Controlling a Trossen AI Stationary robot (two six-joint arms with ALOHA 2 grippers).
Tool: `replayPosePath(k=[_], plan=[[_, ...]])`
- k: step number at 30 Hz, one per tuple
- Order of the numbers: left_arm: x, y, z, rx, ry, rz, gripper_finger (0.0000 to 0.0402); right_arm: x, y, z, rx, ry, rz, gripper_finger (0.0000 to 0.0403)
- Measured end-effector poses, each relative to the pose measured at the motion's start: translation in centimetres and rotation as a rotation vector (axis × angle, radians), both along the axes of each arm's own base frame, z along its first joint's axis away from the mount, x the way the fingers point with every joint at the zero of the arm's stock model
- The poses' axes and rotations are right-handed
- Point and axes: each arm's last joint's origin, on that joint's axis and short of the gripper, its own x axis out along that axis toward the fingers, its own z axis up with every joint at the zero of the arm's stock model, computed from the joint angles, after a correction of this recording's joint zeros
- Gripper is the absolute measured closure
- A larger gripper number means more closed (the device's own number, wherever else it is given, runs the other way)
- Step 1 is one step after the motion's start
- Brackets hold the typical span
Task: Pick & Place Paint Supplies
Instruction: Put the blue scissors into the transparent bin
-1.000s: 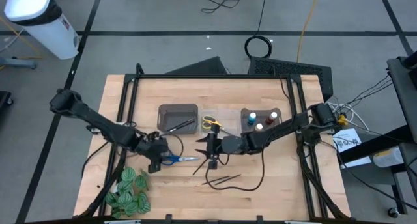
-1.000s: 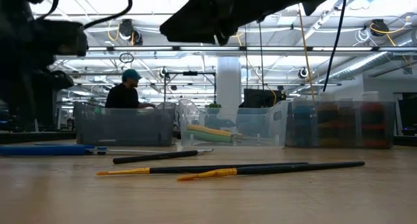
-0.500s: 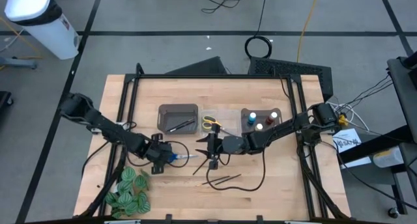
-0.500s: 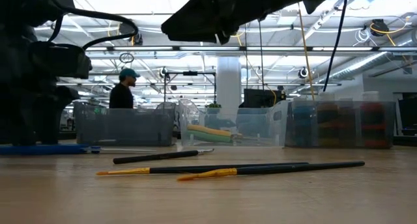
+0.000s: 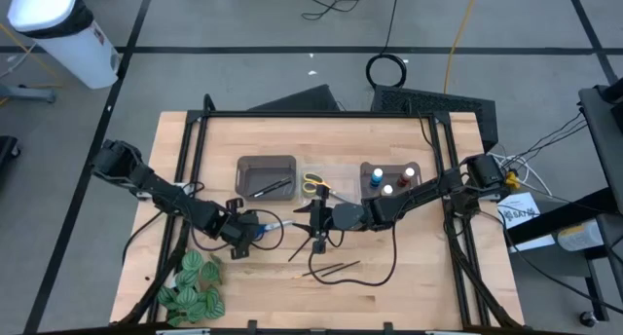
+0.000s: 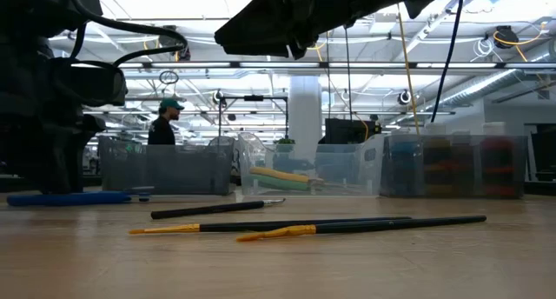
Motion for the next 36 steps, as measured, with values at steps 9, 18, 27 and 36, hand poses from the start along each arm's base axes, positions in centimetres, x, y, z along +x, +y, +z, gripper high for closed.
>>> replayPosePath(k=[9,18,27,36], plan=[[-0.3,-1.0,0.3,0.045,-0.036,-0.053,0.0316,0.0,0.0,0.0,-0.001,-0.002,0.0,0.0258],[-1.1,-2.2,3.8,0.029,-0.225,-0.109,0.0399,0.0,0.0,0.0,-0.01,-0.003,0.001,0.0259],[-1.6,-2.7,4.9,0.004,-0.297,-0.126,0.0393,-0.7,0.2,1.4,0.04,-0.01,0.027,0.0257],[-1.0,-3.0,4.4,-0.001,-0.307,-0.084,0.0336,-0.1,2.5,-0.7,0.157,0.008,0.285,0.0249]])
